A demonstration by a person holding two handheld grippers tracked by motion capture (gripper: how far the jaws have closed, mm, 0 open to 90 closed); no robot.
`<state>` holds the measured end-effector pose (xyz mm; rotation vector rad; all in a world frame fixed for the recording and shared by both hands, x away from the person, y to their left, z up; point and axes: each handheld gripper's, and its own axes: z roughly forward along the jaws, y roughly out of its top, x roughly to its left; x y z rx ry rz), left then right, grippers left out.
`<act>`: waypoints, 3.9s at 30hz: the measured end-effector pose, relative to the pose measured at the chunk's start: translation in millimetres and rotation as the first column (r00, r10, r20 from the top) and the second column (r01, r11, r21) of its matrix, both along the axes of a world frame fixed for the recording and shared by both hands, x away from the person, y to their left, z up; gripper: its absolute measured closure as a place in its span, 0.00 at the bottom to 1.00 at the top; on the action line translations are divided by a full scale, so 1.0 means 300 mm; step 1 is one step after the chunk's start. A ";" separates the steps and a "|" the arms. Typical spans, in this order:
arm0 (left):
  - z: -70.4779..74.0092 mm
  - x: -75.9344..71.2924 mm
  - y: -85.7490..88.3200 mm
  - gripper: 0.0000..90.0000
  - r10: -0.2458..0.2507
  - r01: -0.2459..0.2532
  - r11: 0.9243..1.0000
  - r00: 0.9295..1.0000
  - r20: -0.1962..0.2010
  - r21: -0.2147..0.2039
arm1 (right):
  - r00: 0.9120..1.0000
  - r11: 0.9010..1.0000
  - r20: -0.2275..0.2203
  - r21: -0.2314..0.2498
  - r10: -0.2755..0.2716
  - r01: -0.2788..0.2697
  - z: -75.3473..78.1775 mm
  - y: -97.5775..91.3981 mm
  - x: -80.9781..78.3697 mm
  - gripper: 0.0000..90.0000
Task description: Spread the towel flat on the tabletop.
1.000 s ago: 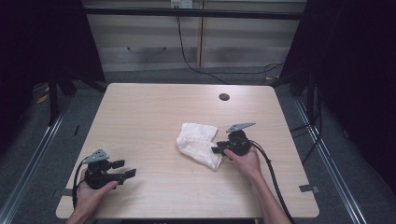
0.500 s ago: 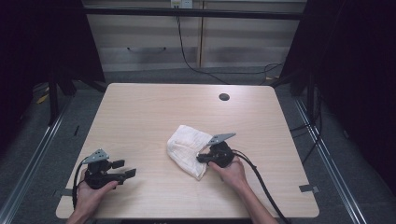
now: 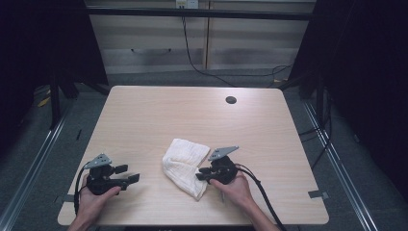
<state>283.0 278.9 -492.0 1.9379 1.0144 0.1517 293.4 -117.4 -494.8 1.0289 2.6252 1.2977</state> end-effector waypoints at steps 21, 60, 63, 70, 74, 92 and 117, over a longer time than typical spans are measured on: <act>0.000 0.000 -0.001 0.31 -0.004 0.004 1.000 1.000 0.001 0.001 | 0.999 0.999 -0.013 0.022 -0.046 0.046 0.004 -0.140 0.017 0.76; 0.001 0.000 0.003 0.31 -0.007 0.007 1.000 1.000 0.004 -0.006 | 0.991 0.992 -0.029 0.010 -0.128 0.128 -0.044 -0.095 0.297 0.96; 0.001 0.000 0.003 0.31 -0.006 0.006 1.000 1.000 0.004 -0.006 | 0.990 0.990 -0.027 0.043 -0.136 0.137 -0.023 -0.103 0.293 0.97; 0.001 0.000 -0.001 0.31 -0.009 0.009 1.000 1.000 0.002 -0.003 | 0.991 0.988 0.027 0.081 -0.131 0.128 0.084 -0.124 0.277 0.97; 0.000 0.000 -0.002 0.31 -0.011 0.011 1.000 1.000 0.002 -0.002 | 0.988 0.988 0.077 0.095 -0.130 0.123 0.163 -0.140 0.267 0.97; 0.000 0.004 -0.019 0.31 -0.027 0.027 1.000 1.000 -0.001 -0.004 | 0.942 0.977 0.289 0.175 -0.170 0.123 0.549 -0.216 0.213 0.97; 0.122 0.006 -0.291 0.41 -0.242 0.243 0.968 0.970 0.032 -0.063 | 0.968 0.968 0.104 0.135 -0.227 0.212 0.188 -0.294 0.279 0.97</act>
